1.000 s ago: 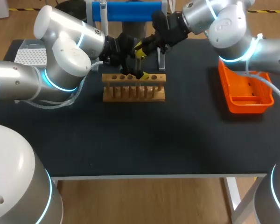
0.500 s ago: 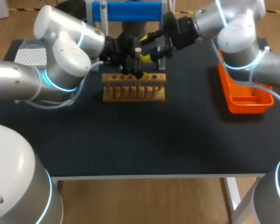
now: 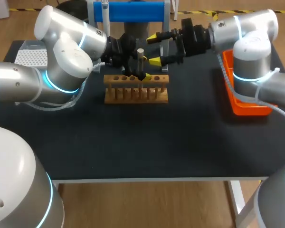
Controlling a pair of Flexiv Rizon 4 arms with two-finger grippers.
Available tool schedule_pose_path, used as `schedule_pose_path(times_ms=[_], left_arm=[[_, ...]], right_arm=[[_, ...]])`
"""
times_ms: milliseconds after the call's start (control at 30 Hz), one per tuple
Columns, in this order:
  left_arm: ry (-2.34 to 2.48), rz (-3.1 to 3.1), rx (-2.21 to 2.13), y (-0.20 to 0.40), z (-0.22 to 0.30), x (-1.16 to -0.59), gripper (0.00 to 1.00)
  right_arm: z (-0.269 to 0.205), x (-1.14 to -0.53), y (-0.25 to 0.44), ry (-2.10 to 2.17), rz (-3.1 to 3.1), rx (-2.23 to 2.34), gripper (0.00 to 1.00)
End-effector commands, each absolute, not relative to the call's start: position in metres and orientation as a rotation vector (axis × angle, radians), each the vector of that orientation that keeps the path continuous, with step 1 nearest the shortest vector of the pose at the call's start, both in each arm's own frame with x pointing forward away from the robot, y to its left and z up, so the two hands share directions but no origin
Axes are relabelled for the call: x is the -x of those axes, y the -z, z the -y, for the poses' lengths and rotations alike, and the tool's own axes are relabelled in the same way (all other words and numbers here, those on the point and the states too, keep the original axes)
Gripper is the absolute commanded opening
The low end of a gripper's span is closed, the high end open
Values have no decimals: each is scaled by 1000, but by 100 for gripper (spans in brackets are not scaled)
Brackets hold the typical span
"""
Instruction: Invert the test tube, pick up the pipette, mount the tip to pipette, aspirate from beaker and dispense into the tube, eject the tip, return the pipette, and cap with the stopper.
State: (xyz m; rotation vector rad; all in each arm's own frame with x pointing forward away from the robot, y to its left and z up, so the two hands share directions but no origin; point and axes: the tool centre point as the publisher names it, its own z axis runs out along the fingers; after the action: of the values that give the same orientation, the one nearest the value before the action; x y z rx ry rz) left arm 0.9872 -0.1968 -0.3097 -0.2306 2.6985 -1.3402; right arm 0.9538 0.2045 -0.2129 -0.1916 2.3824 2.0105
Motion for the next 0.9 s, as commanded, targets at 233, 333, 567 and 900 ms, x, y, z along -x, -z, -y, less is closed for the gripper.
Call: schedule_pose_path(times_ms=[233, 333, 567, 900], left_arm=[[1340, -2702, 230, 309, 197, -988, 100], [1340, -2702, 230, 309, 197, -988, 100], [1340, -2702, 230, 309, 197, -988, 100], [1340, -2702, 230, 309, 197, -988, 100]], right_arm=[[-213, -963, 211, -2225, -2291, 190, 0], [-216, -965, 210, -2237, -2289, 192, 0], [-224, -969, 209, -2259, -2291, 194, 0], [-231, -974, 212, -2272, -2309, 192, 0]])
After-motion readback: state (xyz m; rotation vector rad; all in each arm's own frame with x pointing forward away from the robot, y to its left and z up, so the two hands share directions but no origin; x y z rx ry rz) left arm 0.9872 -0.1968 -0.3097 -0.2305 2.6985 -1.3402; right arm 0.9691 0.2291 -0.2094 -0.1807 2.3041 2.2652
